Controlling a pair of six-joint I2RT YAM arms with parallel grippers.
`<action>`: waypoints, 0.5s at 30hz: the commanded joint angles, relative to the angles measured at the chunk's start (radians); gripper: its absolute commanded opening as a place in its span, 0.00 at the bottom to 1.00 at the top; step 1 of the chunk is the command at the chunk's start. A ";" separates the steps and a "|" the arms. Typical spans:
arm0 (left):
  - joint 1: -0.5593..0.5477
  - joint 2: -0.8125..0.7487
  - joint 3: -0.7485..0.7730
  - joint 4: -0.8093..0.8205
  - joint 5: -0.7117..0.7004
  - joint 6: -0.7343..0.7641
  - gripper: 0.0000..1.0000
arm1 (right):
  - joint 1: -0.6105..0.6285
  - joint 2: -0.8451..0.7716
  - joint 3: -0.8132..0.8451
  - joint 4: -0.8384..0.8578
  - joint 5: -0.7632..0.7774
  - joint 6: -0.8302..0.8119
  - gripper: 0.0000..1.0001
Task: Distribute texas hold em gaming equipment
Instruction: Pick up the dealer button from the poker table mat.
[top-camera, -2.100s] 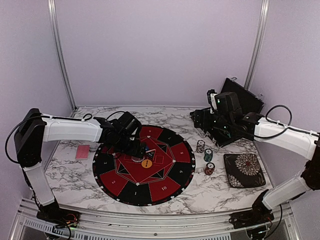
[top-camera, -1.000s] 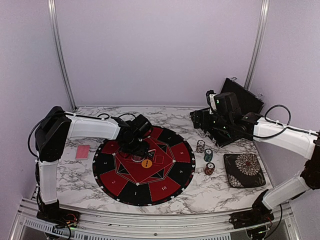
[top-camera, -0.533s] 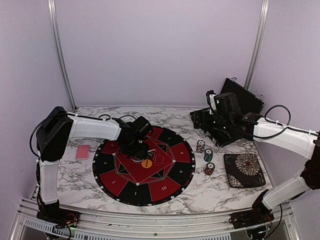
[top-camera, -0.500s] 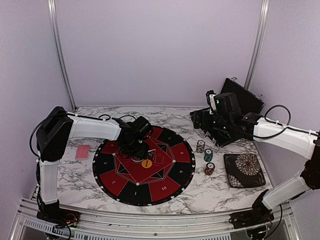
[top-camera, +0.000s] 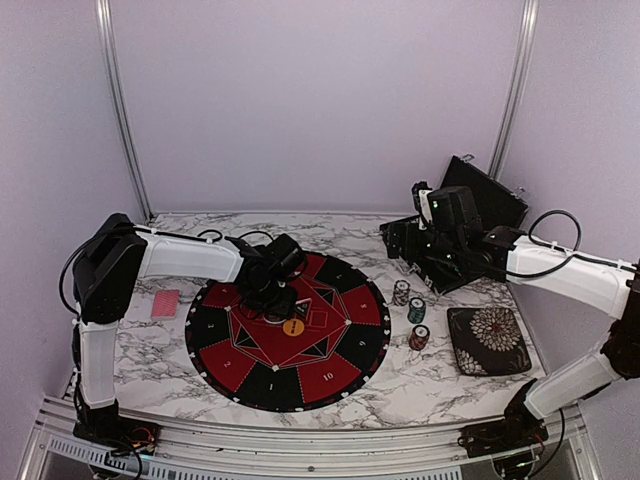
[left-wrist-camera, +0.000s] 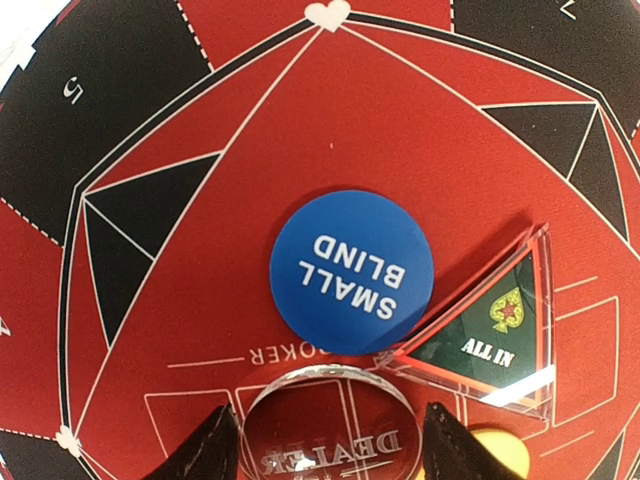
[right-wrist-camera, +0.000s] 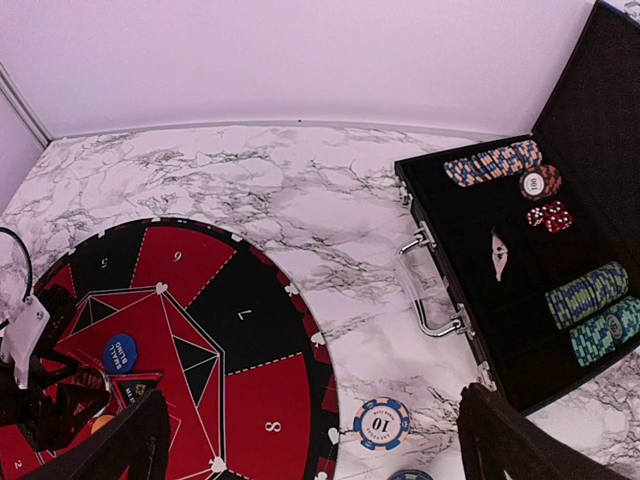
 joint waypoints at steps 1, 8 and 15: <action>-0.010 0.020 -0.016 -0.041 -0.033 0.006 0.63 | 0.006 -0.014 -0.001 0.018 -0.006 0.005 0.98; -0.015 0.007 -0.042 -0.052 -0.052 0.007 0.67 | 0.006 -0.016 -0.011 0.023 -0.009 0.010 0.98; -0.015 0.005 -0.052 -0.048 -0.042 0.004 0.67 | 0.007 -0.017 -0.017 0.027 -0.011 0.013 0.98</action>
